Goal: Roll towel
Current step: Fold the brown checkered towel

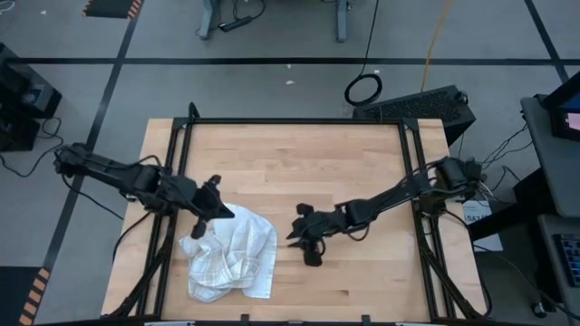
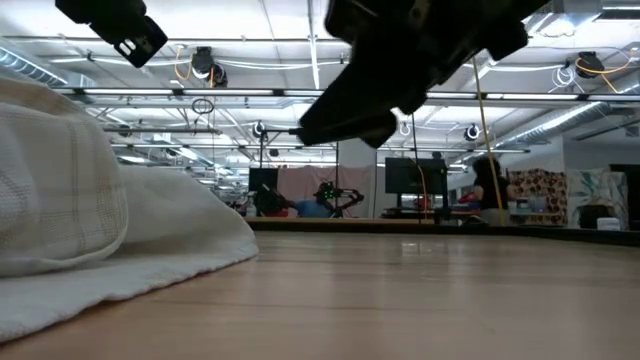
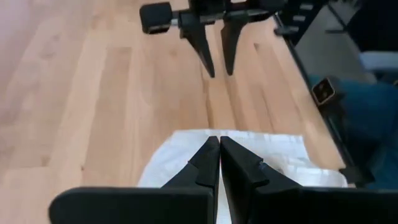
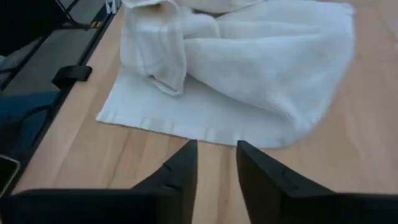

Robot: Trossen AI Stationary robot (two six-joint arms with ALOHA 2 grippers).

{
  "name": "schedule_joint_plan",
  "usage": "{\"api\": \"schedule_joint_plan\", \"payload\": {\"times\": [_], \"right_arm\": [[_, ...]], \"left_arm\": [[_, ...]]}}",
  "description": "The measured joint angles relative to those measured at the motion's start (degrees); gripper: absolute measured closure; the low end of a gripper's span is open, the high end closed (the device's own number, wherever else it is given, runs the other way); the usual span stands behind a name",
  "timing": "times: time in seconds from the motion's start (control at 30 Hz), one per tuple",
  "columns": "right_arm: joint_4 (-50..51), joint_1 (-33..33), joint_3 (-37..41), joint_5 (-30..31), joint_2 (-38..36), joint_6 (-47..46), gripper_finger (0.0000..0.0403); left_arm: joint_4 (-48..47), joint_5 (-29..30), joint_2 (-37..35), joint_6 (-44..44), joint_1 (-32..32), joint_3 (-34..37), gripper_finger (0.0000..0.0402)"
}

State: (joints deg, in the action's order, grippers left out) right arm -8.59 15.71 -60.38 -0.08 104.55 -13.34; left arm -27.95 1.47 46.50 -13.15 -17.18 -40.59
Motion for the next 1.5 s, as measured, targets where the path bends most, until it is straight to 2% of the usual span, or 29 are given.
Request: {"api": "schedule_joint_plan", "payload": {"times": [0.33,0.47,0.67,0.87,1.1,1.23,1.5], "right_arm": [[-0.37,4.58,-11.67,0.25,13.25,6.97,0.0236],[0.13,5.14,-16.81,2.80,18.31,6.97,0.0227],[8.04,5.02,-22.41,2.88,23.23,7.10,0.0233],[10.14,4.38,-22.67,3.38,23.50,6.79,0.0269],[17.03,4.13,-22.76,3.21,22.13,8.05,0.0390],[25.15,4.15,-22.55,3.75,18.75,7.53,0.0389],[40.22,4.78,-22.52,11.33,9.65,6.56,0.0399]], "left_arm": [[0.04,2.75,6.93,-3.10,-3.88,-0.06,0.0381],[0.54,3.76,7.63,-3.12,-4.38,-0.06,0.0381],[1.18,4.31,7.81,-4.74,-4.34,-0.12,0.0381],[2.40,4.47,7.86,-4.49,-4.43,-0.12,0.0381],[3.71,5.06,8.90,-4.04,-4.74,-0.12,0.0381],[6.94,5.08,11.62,-4.03,-4.78,-0.12,0.0381],[17.21,7.51,18.67,-3.02,-7.57,-0.12,0.0381]]}}
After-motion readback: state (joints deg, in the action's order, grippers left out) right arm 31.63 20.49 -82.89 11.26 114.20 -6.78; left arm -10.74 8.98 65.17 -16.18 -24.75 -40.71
